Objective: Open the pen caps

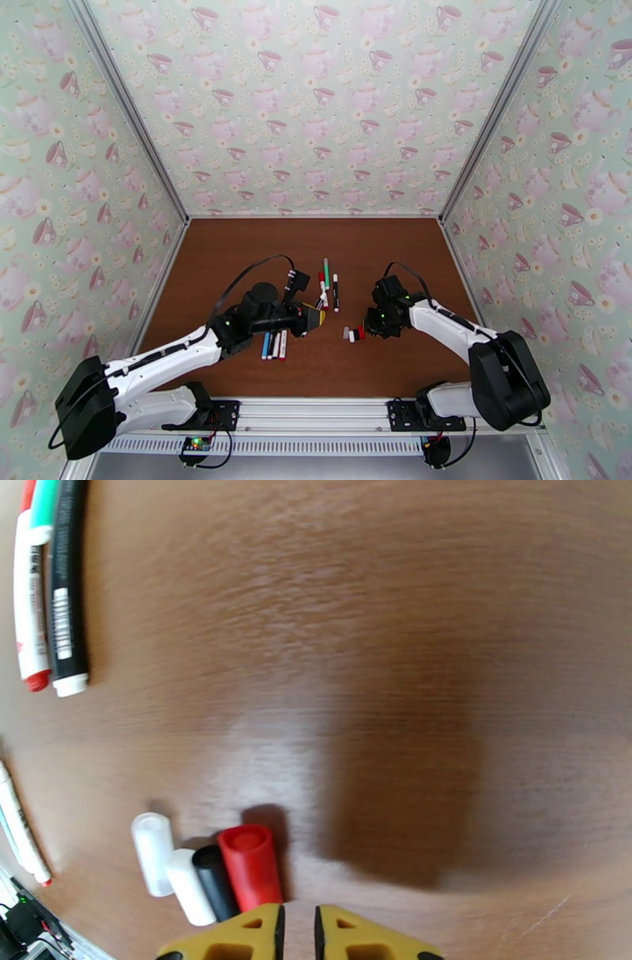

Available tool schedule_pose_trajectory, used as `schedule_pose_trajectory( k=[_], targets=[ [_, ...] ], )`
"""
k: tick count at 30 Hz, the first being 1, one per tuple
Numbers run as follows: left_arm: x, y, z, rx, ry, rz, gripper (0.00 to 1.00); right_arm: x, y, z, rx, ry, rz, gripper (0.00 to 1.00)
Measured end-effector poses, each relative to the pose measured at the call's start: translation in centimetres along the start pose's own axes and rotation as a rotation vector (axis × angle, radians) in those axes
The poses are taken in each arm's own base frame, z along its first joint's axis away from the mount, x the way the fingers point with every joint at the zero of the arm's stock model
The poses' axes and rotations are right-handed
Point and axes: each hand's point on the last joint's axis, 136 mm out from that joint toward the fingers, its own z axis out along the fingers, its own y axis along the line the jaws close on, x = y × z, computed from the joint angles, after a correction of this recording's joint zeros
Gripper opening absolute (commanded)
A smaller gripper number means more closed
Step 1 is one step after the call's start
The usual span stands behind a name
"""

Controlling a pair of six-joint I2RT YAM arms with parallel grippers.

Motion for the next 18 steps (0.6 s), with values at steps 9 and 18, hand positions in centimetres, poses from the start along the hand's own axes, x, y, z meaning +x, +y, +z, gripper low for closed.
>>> schedule_pose_trajectory(
  k=[9,18],
  targets=[
    [0.7,0.8,0.7,-0.017,0.025,-0.012,0.00,-0.1,-0.9,0.9,0.051,0.021,0.001,0.26],
    [1.3,1.5,1.3,-0.031,0.050,-0.024,0.00,-0.5,-0.8,0.9,0.049,0.010,-0.001,0.33]
  ],
)
